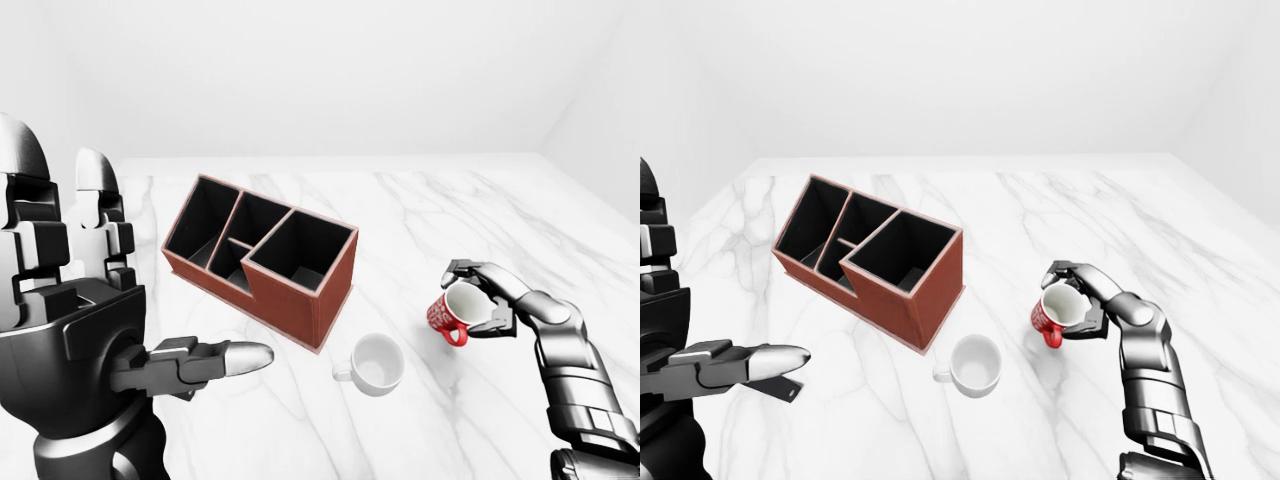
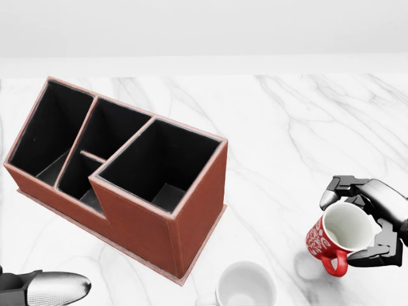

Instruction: Pick up the red mug and place it to the right of the caddy.

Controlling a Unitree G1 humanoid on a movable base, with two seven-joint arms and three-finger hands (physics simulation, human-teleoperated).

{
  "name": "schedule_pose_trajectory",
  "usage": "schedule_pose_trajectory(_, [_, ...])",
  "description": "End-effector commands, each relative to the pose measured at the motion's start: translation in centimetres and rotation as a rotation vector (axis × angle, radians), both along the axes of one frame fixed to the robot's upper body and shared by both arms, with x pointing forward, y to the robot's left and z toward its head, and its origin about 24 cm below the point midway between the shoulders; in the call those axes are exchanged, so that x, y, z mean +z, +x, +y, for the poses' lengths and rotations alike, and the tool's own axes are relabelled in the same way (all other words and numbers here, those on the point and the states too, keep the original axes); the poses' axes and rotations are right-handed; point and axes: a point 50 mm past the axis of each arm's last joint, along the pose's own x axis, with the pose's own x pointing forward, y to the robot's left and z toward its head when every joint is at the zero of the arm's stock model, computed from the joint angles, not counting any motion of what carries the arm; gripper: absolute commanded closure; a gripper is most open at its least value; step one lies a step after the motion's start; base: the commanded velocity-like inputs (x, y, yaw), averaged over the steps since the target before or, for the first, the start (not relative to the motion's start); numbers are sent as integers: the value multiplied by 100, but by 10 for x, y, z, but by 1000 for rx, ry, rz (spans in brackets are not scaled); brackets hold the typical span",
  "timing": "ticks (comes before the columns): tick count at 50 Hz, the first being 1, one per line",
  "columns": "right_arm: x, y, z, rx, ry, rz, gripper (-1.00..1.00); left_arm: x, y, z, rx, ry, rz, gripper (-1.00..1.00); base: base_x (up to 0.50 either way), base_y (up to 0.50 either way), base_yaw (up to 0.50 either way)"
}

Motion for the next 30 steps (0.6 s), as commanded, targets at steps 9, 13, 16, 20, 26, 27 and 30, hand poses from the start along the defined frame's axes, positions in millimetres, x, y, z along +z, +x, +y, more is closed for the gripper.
schedule_pose_trajectory(9, [1, 43, 28, 22, 162, 26, 100, -2, 11, -1, -8, -20, 12, -100, 0, 0, 0])
schedule_pose_trajectory(13, [-1, 48, 32, 10, 180, 43, 100, -1, 9, -1, -8, -18, 1, -100, 0, 0, 0])
schedule_pose_trajectory(16, [-6, 52, 41, 16, 184, 61, 100, -4, 13, 0, -6, -21, 25, -100, 0, 0, 0])
schedule_pose_trajectory(20, [-4, 60, 52, 30, 209, 65, 100, -3, 11, 0, -6, -21, 13, -100, 0, 0, 0])
schedule_pose_trajectory(26, [-13, 65, 62, 20, 207, 114, 100, 0, 9, 0, -5, -20, -1, -100, 0, 0, 0])
schedule_pose_trajectory(27, [-13, 65, 64, 22, 209, 114, 100, 0, 9, 0, -4, -19, -3, -100, 0, 0, 0])
schedule_pose_trajectory(30, [-12, 67, 67, 27, 210, 116, 100, 0, 10, 0, -4, -20, -1, -100, 0, 0, 0])
